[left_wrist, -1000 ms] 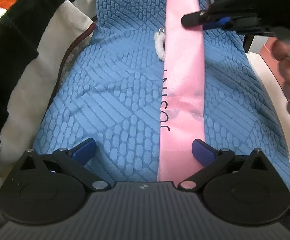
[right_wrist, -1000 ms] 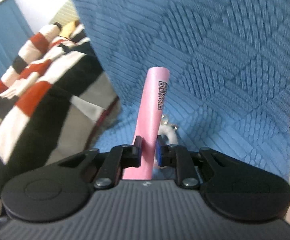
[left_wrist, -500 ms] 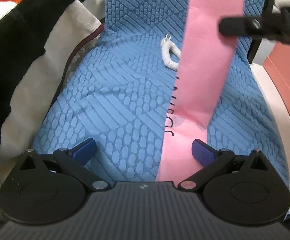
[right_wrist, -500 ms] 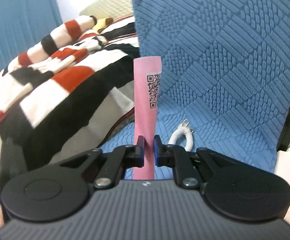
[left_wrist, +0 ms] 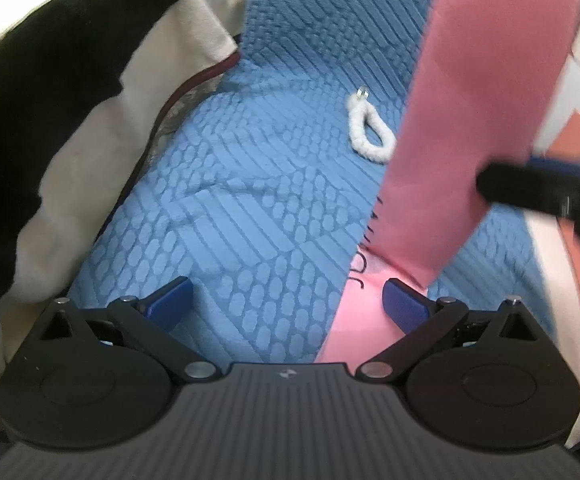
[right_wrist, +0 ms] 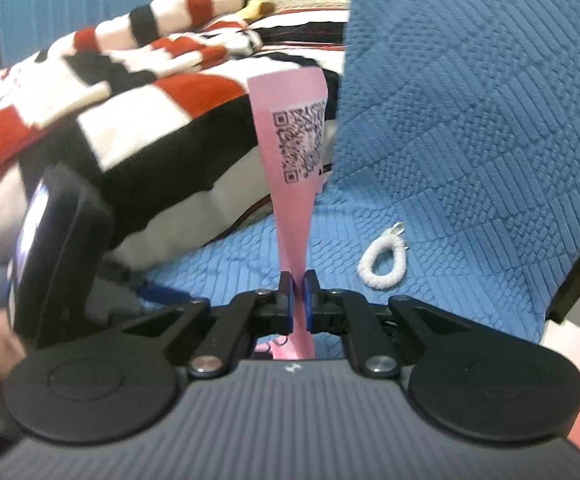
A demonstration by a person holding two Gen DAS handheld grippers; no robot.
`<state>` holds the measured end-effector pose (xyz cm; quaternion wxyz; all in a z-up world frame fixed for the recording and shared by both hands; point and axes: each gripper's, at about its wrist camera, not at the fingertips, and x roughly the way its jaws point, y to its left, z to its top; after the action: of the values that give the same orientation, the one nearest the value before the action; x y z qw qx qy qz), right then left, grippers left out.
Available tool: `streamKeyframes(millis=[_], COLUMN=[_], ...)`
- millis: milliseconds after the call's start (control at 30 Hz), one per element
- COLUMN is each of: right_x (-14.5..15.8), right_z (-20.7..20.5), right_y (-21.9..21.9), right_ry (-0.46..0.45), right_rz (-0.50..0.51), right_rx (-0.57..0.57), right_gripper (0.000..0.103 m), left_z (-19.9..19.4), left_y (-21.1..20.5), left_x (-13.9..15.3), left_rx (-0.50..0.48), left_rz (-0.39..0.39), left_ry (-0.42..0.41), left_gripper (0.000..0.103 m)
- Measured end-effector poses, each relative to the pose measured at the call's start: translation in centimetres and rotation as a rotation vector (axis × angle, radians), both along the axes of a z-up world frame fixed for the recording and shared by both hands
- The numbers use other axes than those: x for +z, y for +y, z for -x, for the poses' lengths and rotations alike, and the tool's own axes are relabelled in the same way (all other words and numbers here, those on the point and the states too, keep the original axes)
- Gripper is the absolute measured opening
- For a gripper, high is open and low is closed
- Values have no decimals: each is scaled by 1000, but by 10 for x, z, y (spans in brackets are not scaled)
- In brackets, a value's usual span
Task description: Organize objects
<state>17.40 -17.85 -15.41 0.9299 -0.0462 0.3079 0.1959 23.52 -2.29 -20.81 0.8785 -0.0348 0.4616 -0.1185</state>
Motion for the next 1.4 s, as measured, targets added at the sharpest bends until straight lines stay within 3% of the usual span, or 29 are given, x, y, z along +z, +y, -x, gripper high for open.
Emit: streamKeyframes(millis=[400, 600, 733, 967, 1133, 1300, 1400], right_x=[-4, -9, -14, -32, -44, -55, -59], right_z=[16, 33, 45, 61, 63, 63, 63], right_y=[5, 13, 22, 43, 51, 54, 55], right_ry=[-13, -36, -41, -46, -12, 24, 47], right_rz=[64, 128, 184, 315, 352, 360, 352], right_rx=[55, 142, 209, 324, 370, 389, 380], right_gripper=[7, 7, 7, 7, 7, 7, 7], left_z=[-3, -5, -8, -5, 2, 7, 7], left_y=[32, 54, 69, 53, 28, 8, 5], left_x=[15, 25, 31, 33, 25, 12, 5], left_rx=[86, 104, 77, -104, -247, -317, -327], left_rz=[135, 250, 349, 438, 396, 276, 246], left_ry=[5, 8, 13, 51, 97, 149, 178], left_gripper=[98, 89, 78, 41, 17, 9, 8])
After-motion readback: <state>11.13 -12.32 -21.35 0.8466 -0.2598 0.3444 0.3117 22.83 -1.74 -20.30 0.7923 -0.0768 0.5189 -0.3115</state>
